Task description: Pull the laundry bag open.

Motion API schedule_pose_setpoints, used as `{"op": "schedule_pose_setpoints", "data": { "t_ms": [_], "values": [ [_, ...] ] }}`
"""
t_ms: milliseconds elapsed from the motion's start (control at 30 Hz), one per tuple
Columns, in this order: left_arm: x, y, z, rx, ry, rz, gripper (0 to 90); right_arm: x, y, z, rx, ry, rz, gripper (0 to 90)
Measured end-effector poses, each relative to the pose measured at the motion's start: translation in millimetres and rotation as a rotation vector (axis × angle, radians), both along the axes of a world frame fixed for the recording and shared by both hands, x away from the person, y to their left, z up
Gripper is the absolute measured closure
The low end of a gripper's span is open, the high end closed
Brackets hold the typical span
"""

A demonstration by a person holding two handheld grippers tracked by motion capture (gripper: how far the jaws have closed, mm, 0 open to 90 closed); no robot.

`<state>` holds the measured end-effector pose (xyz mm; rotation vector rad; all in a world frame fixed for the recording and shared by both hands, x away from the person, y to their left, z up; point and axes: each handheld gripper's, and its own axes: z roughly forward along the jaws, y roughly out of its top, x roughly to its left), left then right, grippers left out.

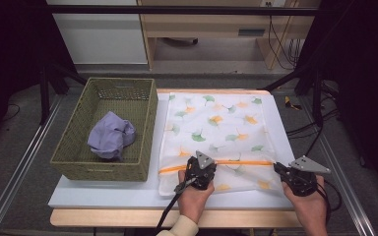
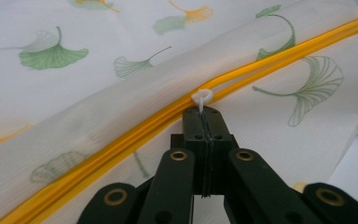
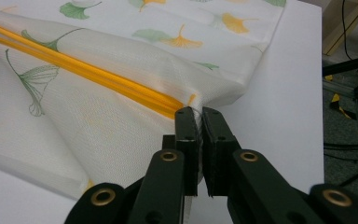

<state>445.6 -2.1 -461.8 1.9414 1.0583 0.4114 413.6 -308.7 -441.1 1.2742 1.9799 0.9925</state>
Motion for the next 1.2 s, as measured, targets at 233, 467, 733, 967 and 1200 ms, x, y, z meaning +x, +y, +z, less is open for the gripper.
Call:
{"op": "schedule_pose_setpoints", "data": {
  "t_ms": [233,467,733,967,1200],
  "values": [
    [-6.0,12.5,1.1,-0.003,-0.016,0.019,89.7,-1.1,0.0,0.6,-0.019,-0.006,0.009,86.2],
    [-7.0,24.9,-7.8,-0.008,0.003,0.036,89.8,-1.3,-0.6,-0.7,-0.028,0.000,0.002,86.2],
    [-8.3,46.6,-8.7,-0.016,0.004,0.064,89.7,-1.8,-0.6,-2.5,-0.034,0.006,-0.003,86.2],
    [-8.0,55.4,-4.6,-0.018,0.005,0.068,89.7,-2.1,-1.1,-2.6,-0.031,0.009,-0.013,86.2],
    [-7.9,55.2,-5.0,-0.001,0.004,0.063,89.7,-2.0,-3.7,-3.5,-0.026,0.014,-0.019,86.2]
  ]
}}
